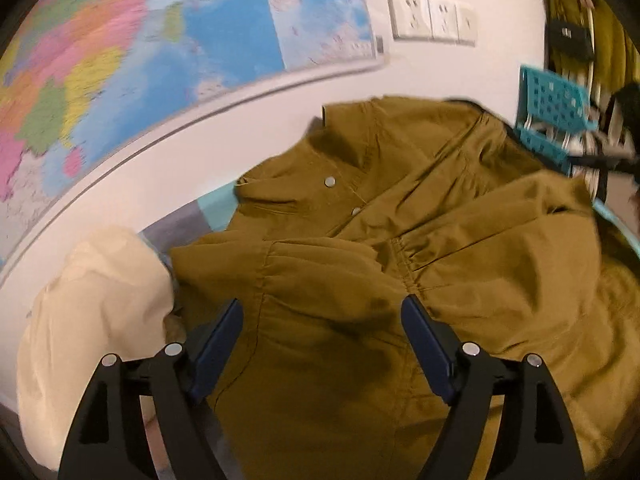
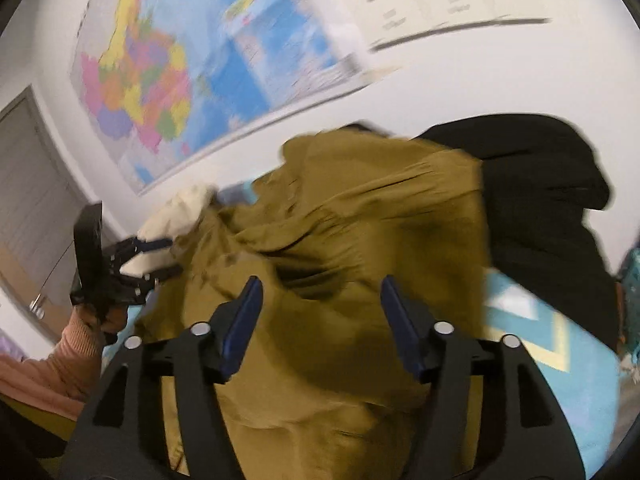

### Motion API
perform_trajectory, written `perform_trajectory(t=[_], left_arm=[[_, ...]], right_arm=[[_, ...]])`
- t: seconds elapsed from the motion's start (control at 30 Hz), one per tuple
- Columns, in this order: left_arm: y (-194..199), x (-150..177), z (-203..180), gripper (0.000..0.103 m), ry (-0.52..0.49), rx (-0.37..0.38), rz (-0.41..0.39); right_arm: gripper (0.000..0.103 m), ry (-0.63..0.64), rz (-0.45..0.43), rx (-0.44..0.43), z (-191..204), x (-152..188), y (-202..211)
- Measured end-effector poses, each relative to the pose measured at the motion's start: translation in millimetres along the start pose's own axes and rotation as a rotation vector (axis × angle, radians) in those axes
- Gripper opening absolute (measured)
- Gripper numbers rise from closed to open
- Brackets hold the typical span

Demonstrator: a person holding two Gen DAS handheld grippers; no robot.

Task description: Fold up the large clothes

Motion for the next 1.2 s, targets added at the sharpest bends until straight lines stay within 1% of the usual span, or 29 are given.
perform_trajectory(t=[0.03, 0.07, 0.1, 0.13, 0.17, 0.2, 0.23, 0.27, 0.3, 0.33, 0.4, 0.43, 0.47, 0.5, 0.53, 0.6, 0.63, 0.67, 0.73, 0.77, 0.8, 0.83, 0.9, 0.97, 1.07, 1.13, 1.17, 1.2], left_arm=[[-6, 3, 1, 0.083, 0.003, 0.003, 0.021], [-10, 6, 1, 0.083, 0.011, 0.015, 0.036], [-17, 7, 3, 0.083, 0.022, 0.024, 0.055], [-25, 8, 4, 0.083, 0.031, 0.014, 0.072], [-29, 10, 5, 0.082, 0.036, -0.007, 0.087], [-38, 11, 8, 0.078, 0.046, -0.046, 0.108], [-47, 11, 12, 0.071, 0.074, -0.096, 0.136], [-52, 12, 17, 0.066, 0.099, -0.12, 0.155], [-57, 13, 24, 0.062, 0.141, -0.15, 0.169], [-59, 13, 32, 0.061, 0.178, -0.161, 0.173], [-58, 14, 44, 0.061, 0.237, -0.169, 0.169], [-57, 14, 48, 0.061, 0.254, -0.183, 0.166], [-55, 14, 51, 0.061, 0.26, -0.194, 0.162], [-54, 14, 53, 0.061, 0.268, -0.201, 0.156], [-53, 15, 55, 0.061, 0.273, -0.205, 0.152], [-50, 16, 56, 0.061, 0.279, -0.231, 0.133], [-47, 16, 56, 0.061, 0.281, -0.243, 0.12], [-45, 16, 56, 0.061, 0.284, -0.246, 0.112], [-39, 15, 56, 0.061, 0.294, -0.252, 0.094], [-34, 14, 54, 0.062, 0.29, -0.239, 0.079], [-29, 13, 52, 0.063, 0.284, -0.225, 0.065], [-24, 13, 51, 0.065, 0.278, -0.221, 0.055], [-9, 13, 43, 0.068, 0.248, -0.209, 0.023], [1, 14, 35, 0.071, 0.223, -0.185, 0.003], [16, 14, 20, 0.076, 0.181, -0.122, -0.032], [20, 12, 4, 0.077, 0.149, -0.059, -0.055], [20, 11, -7, 0.08, 0.121, -0.018, -0.062], [19, 10, -18, 0.082, 0.093, 0.0, -0.067]], right_arm=[[0.071, 0.002, -0.007, 0.005, -7, 5, 7], [0.078, 0.025, 0.004, 0.001, -9, 10, 10], [0.081, 0.067, 0.021, 0.011, -7, 16, 9], [0.082, 0.099, 0.034, 0.026, -5, 19, 7], [0.083, 0.133, 0.054, 0.043, -3, 24, 2], [0.083, 0.163, 0.083, 0.061, -1, 28, -6], [0.083, 0.178, 0.101, 0.074, 1, 30, -13], [0.078, 0.182, 0.124, 0.049, 3, 30, -23], [0.064, 0.181, 0.138, 0.018, 8, 28, -30], [0.055, 0.187, 0.15, -0.003, 12, 25, -37], [0.023, 0.215, 0.156, -0.015, 24, 13, -44], [0.019, 0.21, 0.149, -0.016, 27, 6, -44], [0.018, 0.187, 0.129, -0.008, 29, -8, -43], [0.016, 0.175, 0.112, 0.013, 31, -18, -43], [0.015, 0.176, 0.094, 0.052, 33, -30, -44], [0.016, 0.227, 0.09, 0.165, 40, -46, -54], [0.016, 0.254, 0.112, 0.206, 43, -49, -65], [0.017, 0.277, 0.153, 0.239, 44, -50, -82], [0.028, 0.285, 0.211, 0.29, 39, -45, -107], [0.041, 0.27, 0.246, 0.293, 33, -41, -120], [0.049, 0.252, 0.241, 0.28, 30, -40, -121], [0.05, 0.226, 0.212, 0.246, 27, -41, -115], [0.065, 0.141, 0.143, 0.126, 17, -41, -91], [0.07, 0.093, 0.095, 0.049, 4, -36, -62], [0.072, 0.021, 0.102, 0.002, -18, -22, -45], [0.072, -0.014, 0.129, 0.0, -29, -9, -50], [0.07, -0.025, 0.148, 0.003, -31, -3, -58], [0.058, -0.027, 0.153, -0.002, -30, 2, -64]])
Point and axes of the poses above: each gripper's, at about its wrist camera, not at the fingertips, and y roughly against the way its jaws point, z to its left, x to its underside, the point moved 1 cm from there along -y, roughly the way its jaws point, and after that the axes turned 4 degrees about x, right-handed, at the moved point
